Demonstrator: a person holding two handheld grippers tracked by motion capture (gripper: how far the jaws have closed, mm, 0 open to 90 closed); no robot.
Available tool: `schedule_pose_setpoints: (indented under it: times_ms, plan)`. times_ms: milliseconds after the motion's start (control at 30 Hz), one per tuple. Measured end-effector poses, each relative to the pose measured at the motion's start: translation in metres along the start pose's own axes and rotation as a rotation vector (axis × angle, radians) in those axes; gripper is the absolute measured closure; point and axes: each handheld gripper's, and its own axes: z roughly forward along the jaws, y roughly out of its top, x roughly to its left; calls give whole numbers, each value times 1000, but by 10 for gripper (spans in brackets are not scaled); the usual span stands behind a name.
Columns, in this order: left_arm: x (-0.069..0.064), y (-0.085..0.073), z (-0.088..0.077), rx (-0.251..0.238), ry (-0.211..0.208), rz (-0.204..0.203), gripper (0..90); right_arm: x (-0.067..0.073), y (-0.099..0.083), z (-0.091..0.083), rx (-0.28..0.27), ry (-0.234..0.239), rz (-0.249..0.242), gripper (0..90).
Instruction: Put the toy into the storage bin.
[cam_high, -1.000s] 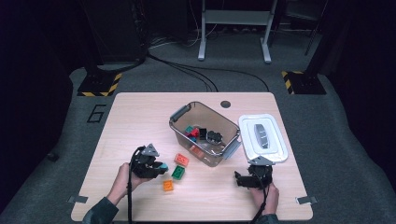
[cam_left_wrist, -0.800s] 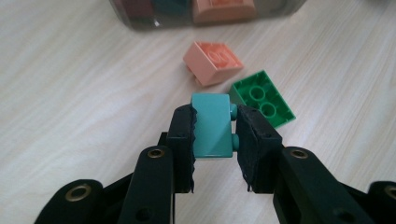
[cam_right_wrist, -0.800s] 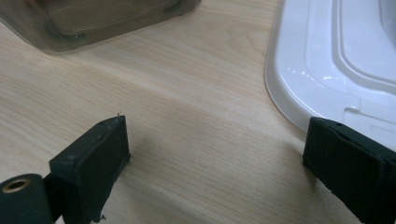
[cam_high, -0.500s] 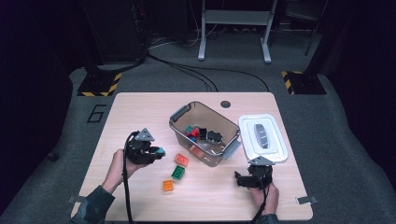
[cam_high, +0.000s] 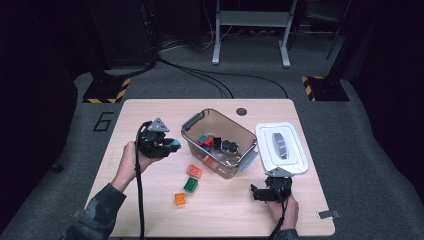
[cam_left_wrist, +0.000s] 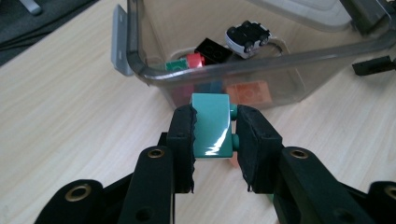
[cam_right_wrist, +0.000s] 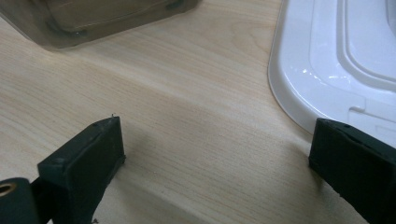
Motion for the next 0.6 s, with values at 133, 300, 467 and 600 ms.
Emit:
schedule_pose_setpoints:
  times_ms: [133, 300, 467, 600]
  plan:
    - [5, 14, -1, -8, 8, 4, 681, 0, 0, 0, 0, 0, 0, 23]
    - [10, 32, -1, -16, 14, 7, 681, 0, 0, 0, -1, 4, 1, 23]
    - [14, 47, 2, -11, 17, 16, 681, 0, 0, 0, 0, 3, 1, 23]
    - [17, 56, 10, -9, 6, 1, 681, 0, 0, 0, 1, 4, 1, 23]
